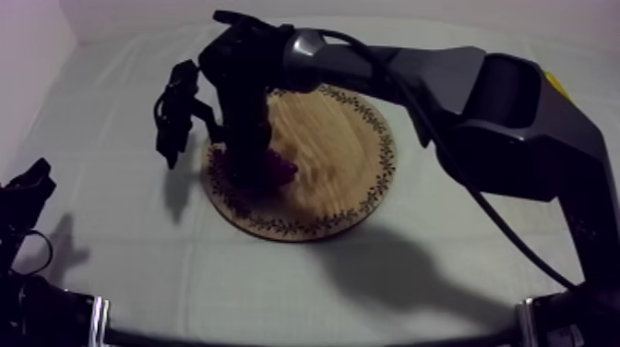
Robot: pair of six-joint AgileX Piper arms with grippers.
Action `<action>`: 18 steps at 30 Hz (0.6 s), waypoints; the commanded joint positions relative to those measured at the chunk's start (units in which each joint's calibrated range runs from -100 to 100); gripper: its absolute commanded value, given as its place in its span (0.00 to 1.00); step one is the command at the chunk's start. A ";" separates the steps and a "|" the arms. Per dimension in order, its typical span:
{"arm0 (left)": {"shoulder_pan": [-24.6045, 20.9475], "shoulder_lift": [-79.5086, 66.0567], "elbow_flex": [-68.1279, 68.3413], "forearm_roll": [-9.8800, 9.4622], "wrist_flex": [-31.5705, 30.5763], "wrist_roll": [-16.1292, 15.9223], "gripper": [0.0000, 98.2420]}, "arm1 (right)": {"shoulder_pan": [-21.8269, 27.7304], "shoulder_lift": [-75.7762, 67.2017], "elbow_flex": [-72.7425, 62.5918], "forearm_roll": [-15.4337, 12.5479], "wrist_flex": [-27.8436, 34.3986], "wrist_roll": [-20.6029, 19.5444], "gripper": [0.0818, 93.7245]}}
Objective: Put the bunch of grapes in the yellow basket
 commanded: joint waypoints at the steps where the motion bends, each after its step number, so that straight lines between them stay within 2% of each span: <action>1: 0.02 0.02 -0.04 0.01 -0.01 -0.01 0.00 | -0.05 0.25 -0.27 0.31 -0.52 -0.20 0.57; 5: 0.02 0.02 -0.04 0.01 -0.01 -0.01 0.00 | -0.10 1.02 -0.93 0.82 -1.35 -0.59 0.48; 11: 0.02 0.02 -0.04 0.01 -0.01 -0.01 0.00 | 0.02 2.03 -2.05 1.23 -1.97 -1.05 0.39; 18: 0.02 0.02 -0.04 0.01 -0.01 -0.01 0.00 | 0.30 0.62 -2.76 1.21 -1.86 -1.35 0.38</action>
